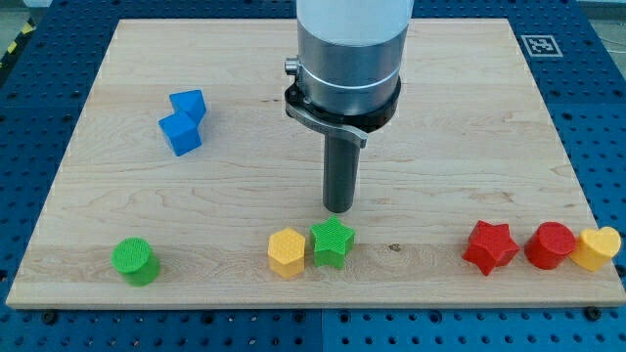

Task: Slightly move the green star towards down

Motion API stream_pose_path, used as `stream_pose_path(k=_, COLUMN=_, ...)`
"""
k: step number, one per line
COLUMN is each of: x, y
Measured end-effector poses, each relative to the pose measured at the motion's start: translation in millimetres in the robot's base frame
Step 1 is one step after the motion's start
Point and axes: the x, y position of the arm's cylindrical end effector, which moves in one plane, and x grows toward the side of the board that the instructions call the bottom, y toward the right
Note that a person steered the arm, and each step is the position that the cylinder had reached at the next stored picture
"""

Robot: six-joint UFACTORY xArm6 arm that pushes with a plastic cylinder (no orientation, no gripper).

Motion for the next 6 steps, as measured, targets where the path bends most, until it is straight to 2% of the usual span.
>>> stream_pose_path(k=1, x=0, y=0)
stream_pose_path(k=5, x=51, y=3)
stream_pose_path(k=6, x=35, y=7)
